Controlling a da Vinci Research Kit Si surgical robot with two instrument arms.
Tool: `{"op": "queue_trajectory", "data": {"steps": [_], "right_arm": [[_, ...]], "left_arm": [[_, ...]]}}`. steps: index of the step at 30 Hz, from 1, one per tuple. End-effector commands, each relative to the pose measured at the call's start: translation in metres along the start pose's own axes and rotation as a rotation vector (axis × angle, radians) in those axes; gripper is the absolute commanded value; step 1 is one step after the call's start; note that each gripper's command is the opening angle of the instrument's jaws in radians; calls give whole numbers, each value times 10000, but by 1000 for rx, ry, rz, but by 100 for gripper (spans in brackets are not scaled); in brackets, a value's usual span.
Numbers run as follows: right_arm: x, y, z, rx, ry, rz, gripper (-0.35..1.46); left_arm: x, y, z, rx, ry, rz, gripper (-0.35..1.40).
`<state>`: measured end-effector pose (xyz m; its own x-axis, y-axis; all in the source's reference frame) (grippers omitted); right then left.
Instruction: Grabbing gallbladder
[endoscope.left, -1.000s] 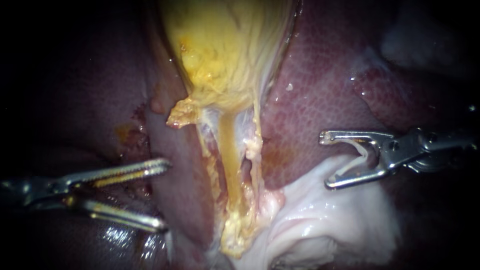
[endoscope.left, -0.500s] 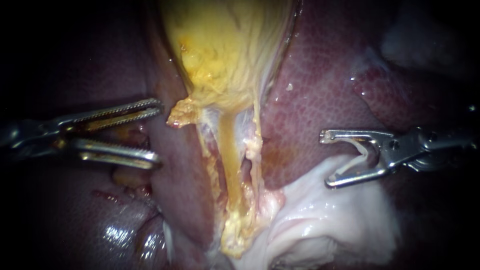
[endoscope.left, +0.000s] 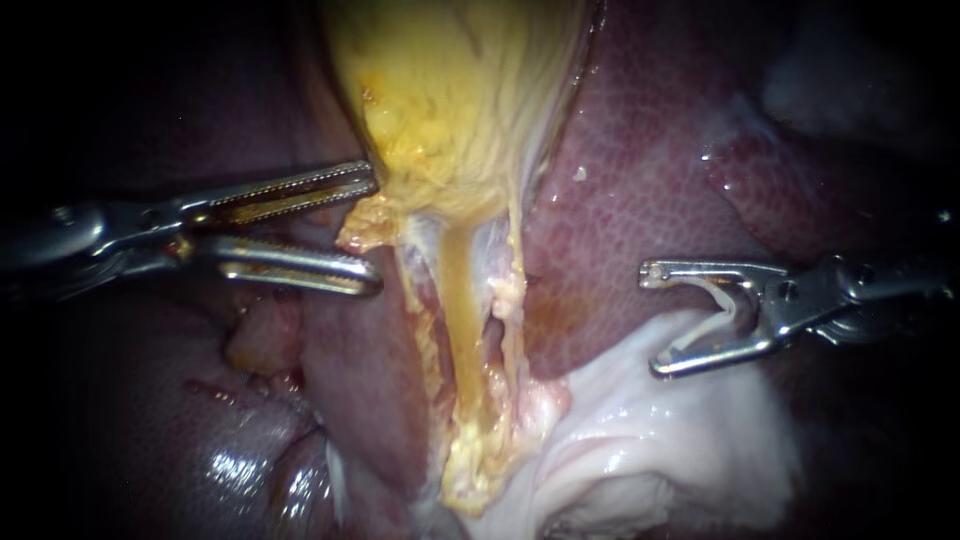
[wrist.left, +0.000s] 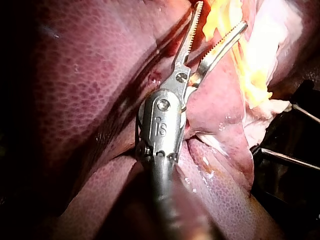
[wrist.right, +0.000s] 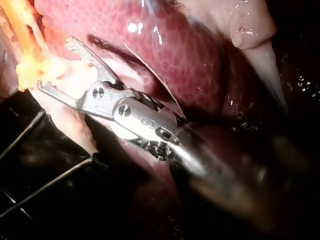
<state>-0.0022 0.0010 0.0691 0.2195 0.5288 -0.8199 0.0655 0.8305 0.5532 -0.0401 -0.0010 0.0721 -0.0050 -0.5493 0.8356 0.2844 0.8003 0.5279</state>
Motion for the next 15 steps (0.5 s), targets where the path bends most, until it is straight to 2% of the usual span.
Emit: {"op": "queue_trajectory", "data": {"steps": [1,3,6,15], "right_arm": [[0,0,0,0,0,0,60],[0,0,0,0,0,0,60],[1,0,0,0,0,0,60],[1,0,1,0,0,0,60]], "left_arm": [[0,0,-1,1,7,0,-35],[1,-1,-3,5,15,1,-35],[0,0,-7,9,45,7,-35],[-2,-3,-7,8,51,7,-35]]}}
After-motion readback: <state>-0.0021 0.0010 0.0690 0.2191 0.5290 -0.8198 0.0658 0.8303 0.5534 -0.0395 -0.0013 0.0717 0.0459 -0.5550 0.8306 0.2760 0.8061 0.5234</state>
